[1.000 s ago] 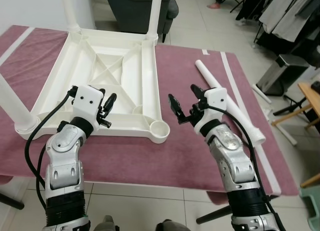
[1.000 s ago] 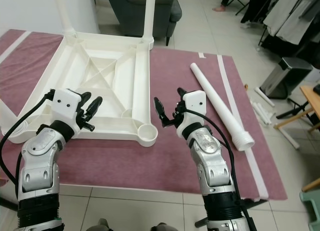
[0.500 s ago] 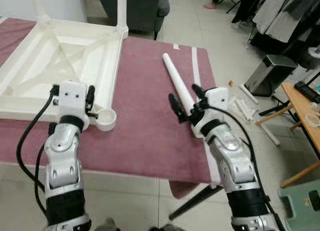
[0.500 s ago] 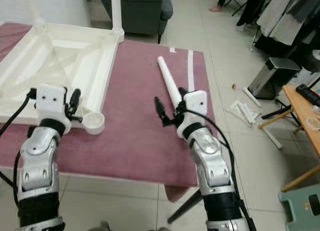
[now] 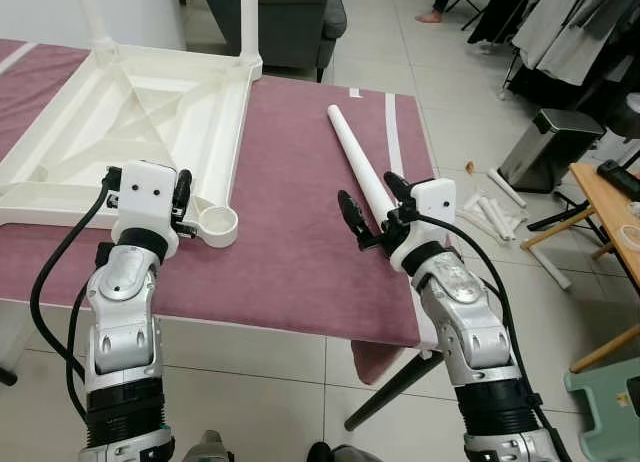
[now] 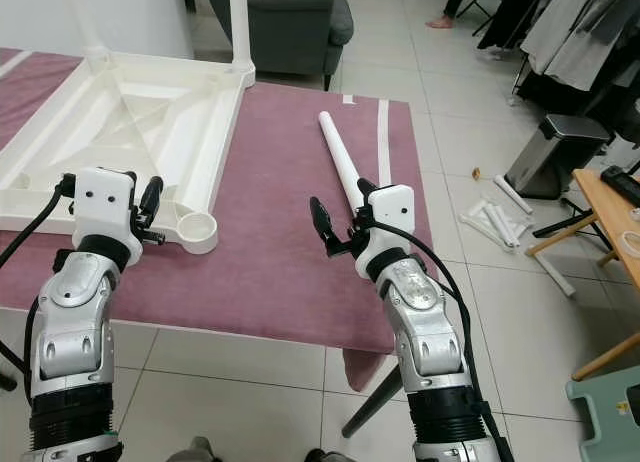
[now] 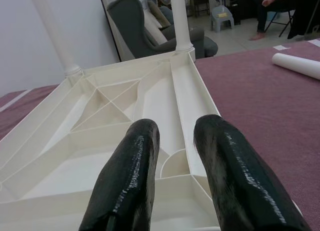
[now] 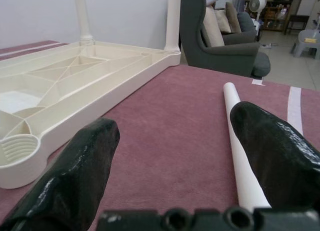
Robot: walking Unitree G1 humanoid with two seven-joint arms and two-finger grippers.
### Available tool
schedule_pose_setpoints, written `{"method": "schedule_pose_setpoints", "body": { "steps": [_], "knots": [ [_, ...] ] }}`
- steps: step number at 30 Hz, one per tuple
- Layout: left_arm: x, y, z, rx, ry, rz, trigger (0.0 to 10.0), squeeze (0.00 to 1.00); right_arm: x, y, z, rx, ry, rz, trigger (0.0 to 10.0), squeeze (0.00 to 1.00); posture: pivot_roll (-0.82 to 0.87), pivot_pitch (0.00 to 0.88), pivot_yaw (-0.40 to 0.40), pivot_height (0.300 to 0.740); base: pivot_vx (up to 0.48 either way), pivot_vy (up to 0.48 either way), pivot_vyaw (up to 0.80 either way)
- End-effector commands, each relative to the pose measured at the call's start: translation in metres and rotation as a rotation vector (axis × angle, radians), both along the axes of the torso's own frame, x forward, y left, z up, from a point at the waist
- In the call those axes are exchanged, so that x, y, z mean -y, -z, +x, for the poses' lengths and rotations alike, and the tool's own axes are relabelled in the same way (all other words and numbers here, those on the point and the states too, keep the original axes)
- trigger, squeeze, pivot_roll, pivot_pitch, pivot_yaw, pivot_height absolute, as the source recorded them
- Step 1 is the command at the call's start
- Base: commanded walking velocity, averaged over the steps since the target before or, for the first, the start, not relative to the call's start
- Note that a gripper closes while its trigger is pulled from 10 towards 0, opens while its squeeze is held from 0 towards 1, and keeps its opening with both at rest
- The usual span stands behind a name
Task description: Building children table
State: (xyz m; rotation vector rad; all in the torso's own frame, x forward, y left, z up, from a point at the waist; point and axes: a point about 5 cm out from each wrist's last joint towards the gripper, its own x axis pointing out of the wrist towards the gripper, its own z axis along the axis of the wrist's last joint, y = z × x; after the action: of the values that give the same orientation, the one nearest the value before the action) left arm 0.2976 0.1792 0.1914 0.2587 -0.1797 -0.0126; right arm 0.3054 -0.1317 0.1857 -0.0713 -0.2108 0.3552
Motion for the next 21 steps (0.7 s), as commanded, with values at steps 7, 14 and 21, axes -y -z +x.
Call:
{"method": "schedule_pose_setpoints", "body": {
  "steps": [7,14,21],
  "knots": [
    [0.011,-0.02,-0.001,0.056,0.129,0.097,10.0,0.0,0.018,-0.015,0.031,-0.05,0.179,-0.066,10.0,0.0,0.09,0.117,-0.033,0.74,0.0,0.0,0.0],
    [0.028,-0.066,-0.015,0.051,0.467,0.256,10.0,0.0,0.017,-0.038,0.07,-0.223,0.179,-0.083,10.0,0.0,0.11,0.134,-0.058,0.74,0.0,0.0,0.0],
    [0.065,-0.072,-0.023,0.006,0.633,0.187,10.0,0.0,0.014,-0.035,0.087,-0.363,0.15,-0.08,10.0,0.0,0.13,0.154,-0.072,0.74,0.0,0.0,0.0]
  ]
}}
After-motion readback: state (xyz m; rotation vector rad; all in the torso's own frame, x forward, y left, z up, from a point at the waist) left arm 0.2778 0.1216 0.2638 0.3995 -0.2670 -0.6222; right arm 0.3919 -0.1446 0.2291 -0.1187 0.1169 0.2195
